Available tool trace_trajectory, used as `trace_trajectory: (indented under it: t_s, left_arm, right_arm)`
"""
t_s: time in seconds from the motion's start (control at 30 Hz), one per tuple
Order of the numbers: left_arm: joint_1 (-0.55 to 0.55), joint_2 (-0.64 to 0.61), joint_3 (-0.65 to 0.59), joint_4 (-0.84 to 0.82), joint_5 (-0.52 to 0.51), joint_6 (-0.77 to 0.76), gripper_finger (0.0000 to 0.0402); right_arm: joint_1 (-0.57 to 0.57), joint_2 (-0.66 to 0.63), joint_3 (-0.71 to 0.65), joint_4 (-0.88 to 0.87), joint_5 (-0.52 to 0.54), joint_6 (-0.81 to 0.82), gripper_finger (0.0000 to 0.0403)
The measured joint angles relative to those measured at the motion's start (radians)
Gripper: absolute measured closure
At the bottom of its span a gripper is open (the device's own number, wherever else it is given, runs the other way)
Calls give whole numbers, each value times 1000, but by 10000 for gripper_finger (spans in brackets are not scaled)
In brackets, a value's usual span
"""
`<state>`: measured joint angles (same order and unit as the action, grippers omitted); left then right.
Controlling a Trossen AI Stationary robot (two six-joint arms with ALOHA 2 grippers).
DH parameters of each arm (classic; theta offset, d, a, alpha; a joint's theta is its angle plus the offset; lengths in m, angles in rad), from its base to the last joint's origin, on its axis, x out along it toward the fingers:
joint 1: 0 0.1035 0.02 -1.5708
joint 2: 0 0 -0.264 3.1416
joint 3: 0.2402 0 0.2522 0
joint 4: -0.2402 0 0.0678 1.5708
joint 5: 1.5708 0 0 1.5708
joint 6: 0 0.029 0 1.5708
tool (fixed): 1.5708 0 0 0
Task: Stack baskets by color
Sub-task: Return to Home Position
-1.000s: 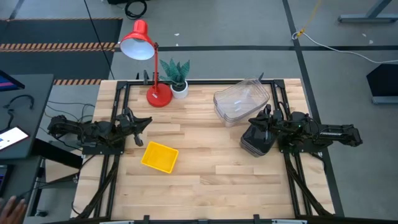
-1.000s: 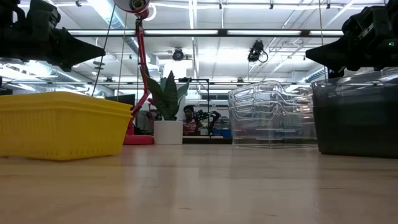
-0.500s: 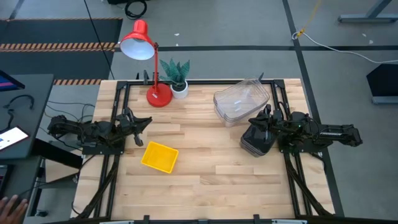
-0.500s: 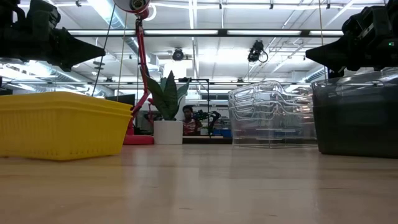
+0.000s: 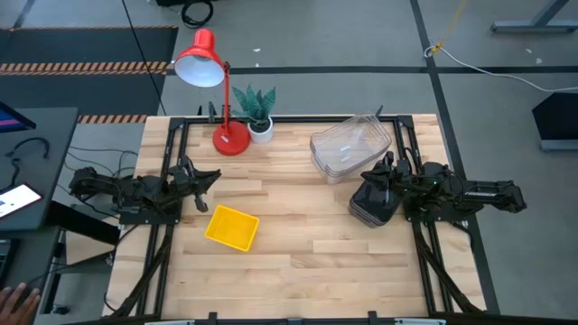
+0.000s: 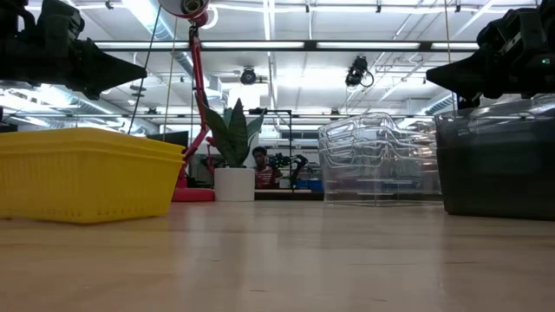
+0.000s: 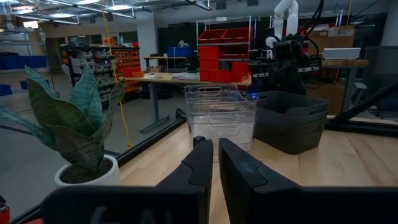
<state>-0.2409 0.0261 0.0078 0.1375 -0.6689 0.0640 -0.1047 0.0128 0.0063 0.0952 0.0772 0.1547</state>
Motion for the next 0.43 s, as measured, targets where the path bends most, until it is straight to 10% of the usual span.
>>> trace_trajectory:
  t_s: [0.43]
  left_arm:
    - [0, 0, 0, 0, 0, 0, 373]
  right_arm:
    - [0, 0, 0, 0, 0, 0, 389]
